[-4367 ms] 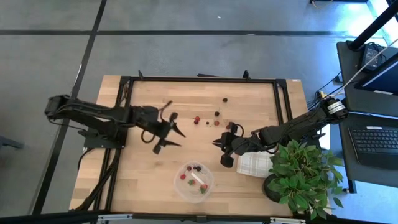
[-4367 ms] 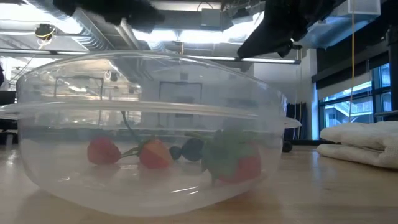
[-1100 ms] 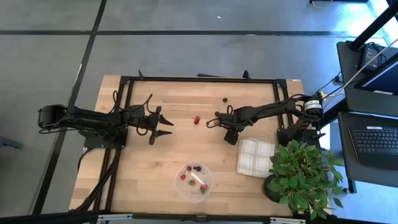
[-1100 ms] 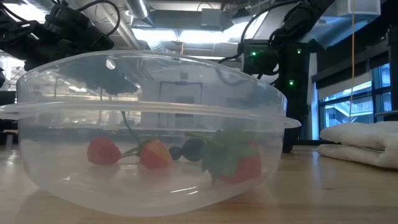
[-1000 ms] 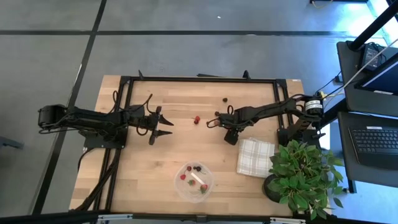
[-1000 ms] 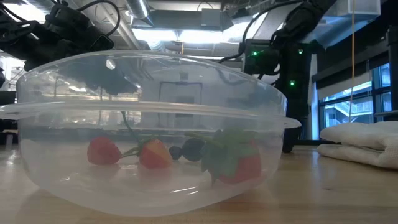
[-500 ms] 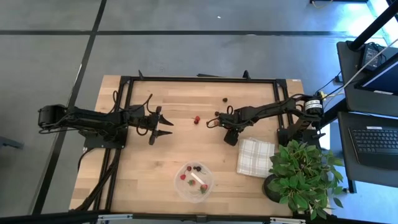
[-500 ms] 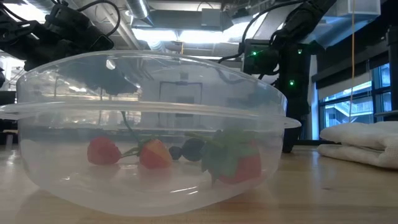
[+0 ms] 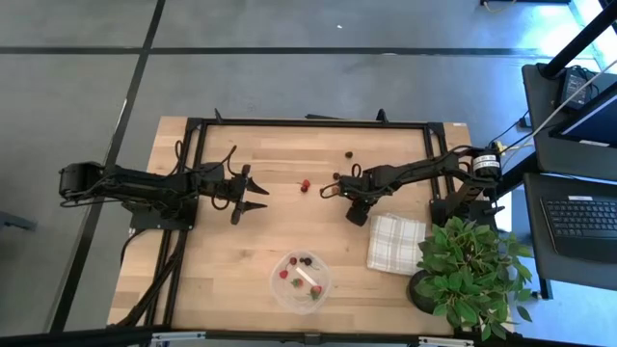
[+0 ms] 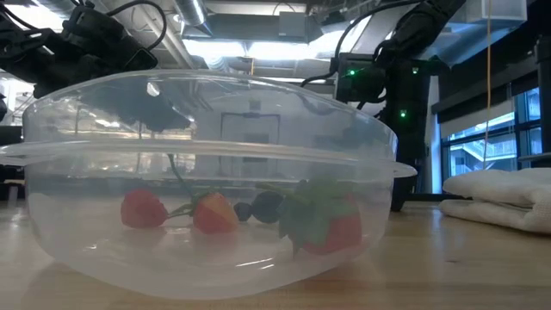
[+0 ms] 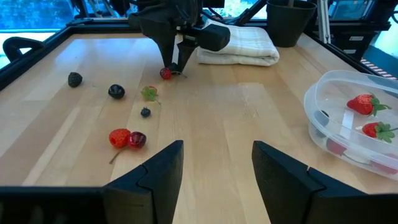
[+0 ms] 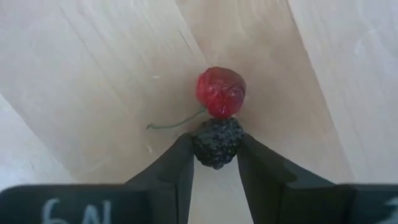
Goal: Pick and placing Produce into tupperware
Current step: Put the blackberry in the bottom transparent bin
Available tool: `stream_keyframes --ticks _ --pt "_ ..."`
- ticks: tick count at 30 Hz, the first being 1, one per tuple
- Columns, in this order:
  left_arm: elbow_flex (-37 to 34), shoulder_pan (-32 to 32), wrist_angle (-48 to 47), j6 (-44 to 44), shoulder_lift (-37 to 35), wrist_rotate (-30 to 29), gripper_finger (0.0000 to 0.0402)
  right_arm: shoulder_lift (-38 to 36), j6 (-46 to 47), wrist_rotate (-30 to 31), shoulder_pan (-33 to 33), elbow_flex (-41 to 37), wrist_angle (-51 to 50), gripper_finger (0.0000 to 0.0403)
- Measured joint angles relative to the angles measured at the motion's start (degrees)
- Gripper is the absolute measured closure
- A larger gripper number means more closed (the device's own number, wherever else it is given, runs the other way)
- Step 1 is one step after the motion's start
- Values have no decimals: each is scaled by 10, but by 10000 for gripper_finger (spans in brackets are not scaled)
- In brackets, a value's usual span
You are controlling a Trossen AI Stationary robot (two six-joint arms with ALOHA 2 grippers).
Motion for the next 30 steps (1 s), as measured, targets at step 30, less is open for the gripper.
stream_keyframes --ticks 30 --pt "0 0 0 0 0 0 217 2 28 -28 215 209 143 307"
